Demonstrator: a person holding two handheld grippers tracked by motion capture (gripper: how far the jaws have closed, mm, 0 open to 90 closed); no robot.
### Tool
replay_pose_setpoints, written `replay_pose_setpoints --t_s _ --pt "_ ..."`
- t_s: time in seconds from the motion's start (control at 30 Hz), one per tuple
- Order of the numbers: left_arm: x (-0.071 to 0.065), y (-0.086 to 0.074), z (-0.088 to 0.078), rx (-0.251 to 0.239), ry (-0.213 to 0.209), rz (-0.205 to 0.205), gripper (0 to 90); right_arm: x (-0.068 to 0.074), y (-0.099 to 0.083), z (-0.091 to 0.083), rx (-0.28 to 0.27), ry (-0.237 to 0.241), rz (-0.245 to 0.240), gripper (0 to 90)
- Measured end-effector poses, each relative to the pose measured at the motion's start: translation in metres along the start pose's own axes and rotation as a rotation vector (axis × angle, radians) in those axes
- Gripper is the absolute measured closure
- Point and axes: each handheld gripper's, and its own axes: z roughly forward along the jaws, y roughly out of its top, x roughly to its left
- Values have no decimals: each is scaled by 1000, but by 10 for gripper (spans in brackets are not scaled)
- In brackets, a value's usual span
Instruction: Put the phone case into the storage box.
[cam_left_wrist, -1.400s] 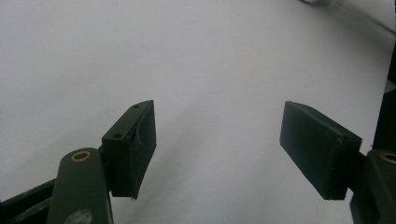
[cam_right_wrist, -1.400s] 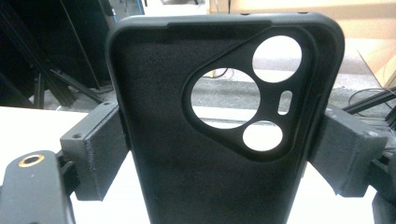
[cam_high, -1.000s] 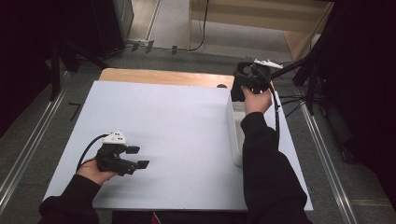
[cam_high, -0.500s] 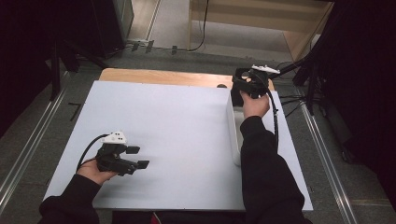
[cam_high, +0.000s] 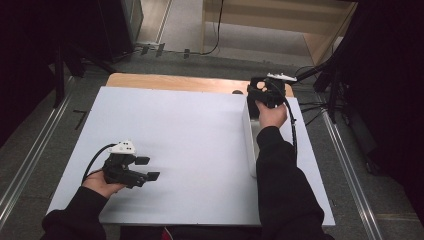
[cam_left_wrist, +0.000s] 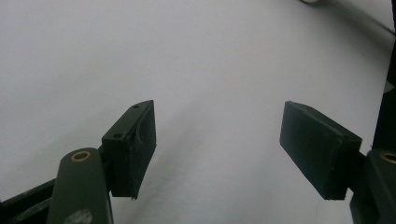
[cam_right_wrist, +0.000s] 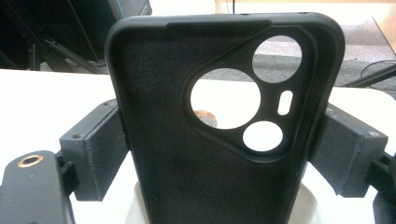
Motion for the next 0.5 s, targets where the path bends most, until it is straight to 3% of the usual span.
replay_pose_setpoints --t_s 0.5 --pt "-1 0 1 4 -2 5 268 2 -6 3 16 -28 8 112"
